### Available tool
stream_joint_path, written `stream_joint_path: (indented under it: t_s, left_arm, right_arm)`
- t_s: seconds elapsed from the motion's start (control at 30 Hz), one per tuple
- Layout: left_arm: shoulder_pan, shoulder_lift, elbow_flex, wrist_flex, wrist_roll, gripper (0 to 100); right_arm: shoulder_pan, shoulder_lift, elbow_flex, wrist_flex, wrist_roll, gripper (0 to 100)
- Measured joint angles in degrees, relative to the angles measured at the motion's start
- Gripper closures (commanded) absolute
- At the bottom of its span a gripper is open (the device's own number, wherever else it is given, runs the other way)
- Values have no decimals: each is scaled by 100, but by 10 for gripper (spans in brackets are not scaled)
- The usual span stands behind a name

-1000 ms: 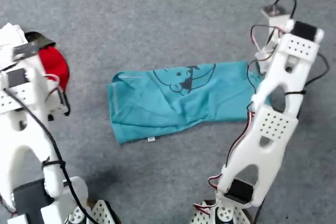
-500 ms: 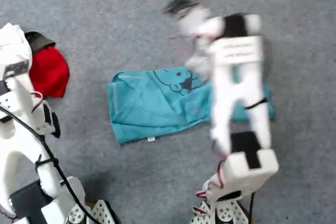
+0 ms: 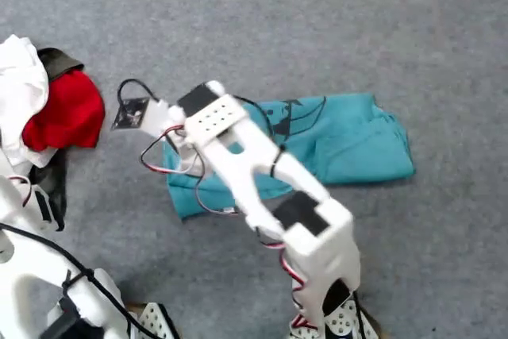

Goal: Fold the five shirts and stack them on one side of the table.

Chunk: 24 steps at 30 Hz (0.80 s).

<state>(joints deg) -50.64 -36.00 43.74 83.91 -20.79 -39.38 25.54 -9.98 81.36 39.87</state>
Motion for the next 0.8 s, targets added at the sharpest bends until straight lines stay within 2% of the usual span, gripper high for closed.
stream_joint_path:
  t_s: [0.2, 0.4, 0.8]
  left_arm:
    - [-35, -79, 141, -18, 0, 848]
    - [-35, -88, 141, -9, 0, 848]
    - [-35, -97, 141, -9, 0, 848]
  right_arm:
    - [-26, 862, -448, -35, -88, 840]
    - [-26, 1116, -642, -70, -88, 986]
    - [-35, 774, -642, 563, -97, 973]
